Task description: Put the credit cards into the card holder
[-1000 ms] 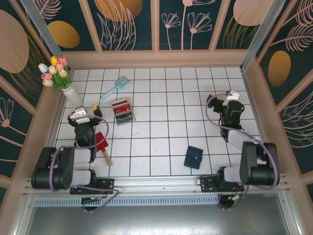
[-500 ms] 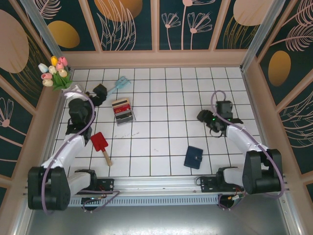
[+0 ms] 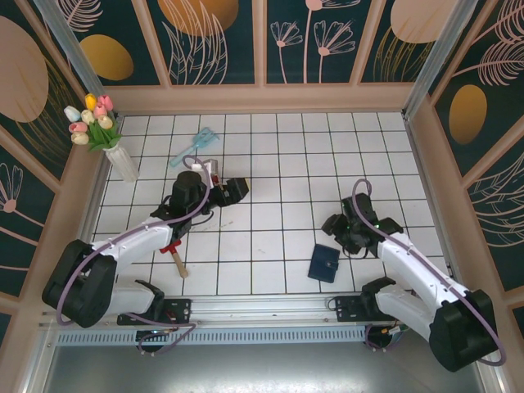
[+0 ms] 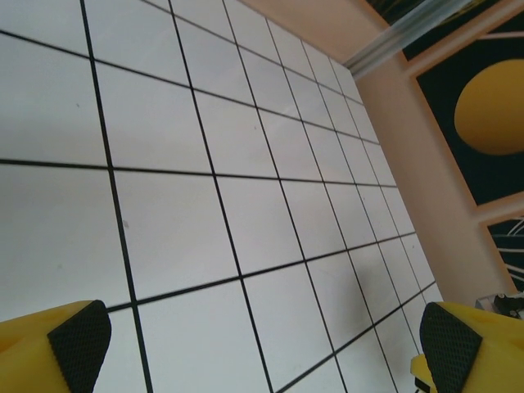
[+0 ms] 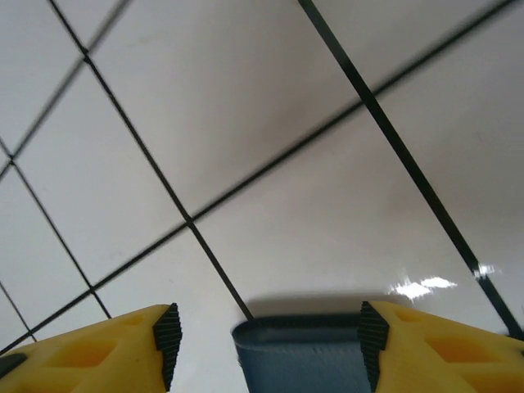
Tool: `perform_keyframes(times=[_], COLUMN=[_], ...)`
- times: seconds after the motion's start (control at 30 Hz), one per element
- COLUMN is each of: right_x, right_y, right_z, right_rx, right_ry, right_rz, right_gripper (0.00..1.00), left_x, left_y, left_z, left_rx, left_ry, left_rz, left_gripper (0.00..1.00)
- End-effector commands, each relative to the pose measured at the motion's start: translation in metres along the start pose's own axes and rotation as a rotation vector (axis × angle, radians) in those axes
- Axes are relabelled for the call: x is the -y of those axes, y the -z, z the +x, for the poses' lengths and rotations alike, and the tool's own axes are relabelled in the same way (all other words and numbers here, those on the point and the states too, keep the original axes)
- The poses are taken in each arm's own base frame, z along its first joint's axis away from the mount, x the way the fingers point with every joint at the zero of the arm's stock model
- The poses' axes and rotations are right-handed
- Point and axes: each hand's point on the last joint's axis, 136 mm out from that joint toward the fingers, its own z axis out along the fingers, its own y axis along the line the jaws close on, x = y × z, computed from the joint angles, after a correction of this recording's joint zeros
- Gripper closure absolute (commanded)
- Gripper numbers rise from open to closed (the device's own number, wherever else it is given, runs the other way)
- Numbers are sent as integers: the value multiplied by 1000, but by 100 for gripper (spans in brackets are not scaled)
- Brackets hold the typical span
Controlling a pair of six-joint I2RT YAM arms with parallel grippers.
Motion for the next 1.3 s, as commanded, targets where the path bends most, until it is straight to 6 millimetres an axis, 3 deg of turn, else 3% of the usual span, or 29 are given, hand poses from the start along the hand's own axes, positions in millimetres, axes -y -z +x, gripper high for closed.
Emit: perform_keyframes(times=[0.0, 0.23, 0.33, 0.43, 0.6, 0.8, 1.0, 1.27], right_x=[39, 40, 23, -9, -69, -125, -80, -68], right_y=[-1, -17, -19, -20, -30, -49, -44, -48], right_z=[25, 62, 68, 66, 61, 68, 43, 88], right_rx=[-40, -146, -161, -166, -179, -253, -125, -293], right_ry=[-73, -69, -39, -15, 45, 167, 320, 400], right_rz=[156, 147, 89, -18, -183, -233, 63, -38], right_gripper=[36, 35, 38, 45, 48, 50, 39, 35], left_x=[-1, -3, -2, -4, -13, -20, -20, -15], left_y=[-3, -1, -1, 1, 3, 4, 8, 9], left_z=[12, 23, 25, 27, 34, 41, 40, 40], left_rx=[-40, -63, -75, -78, -85, -115, -104, -114], left_ry=[-21, -35, -39, -36, -12, 8, 15, 24], left_rz=[-16, -28, -26, -35, -65, -93, -101, -86], left_gripper=[1, 1, 1, 1, 1, 1, 1, 2])
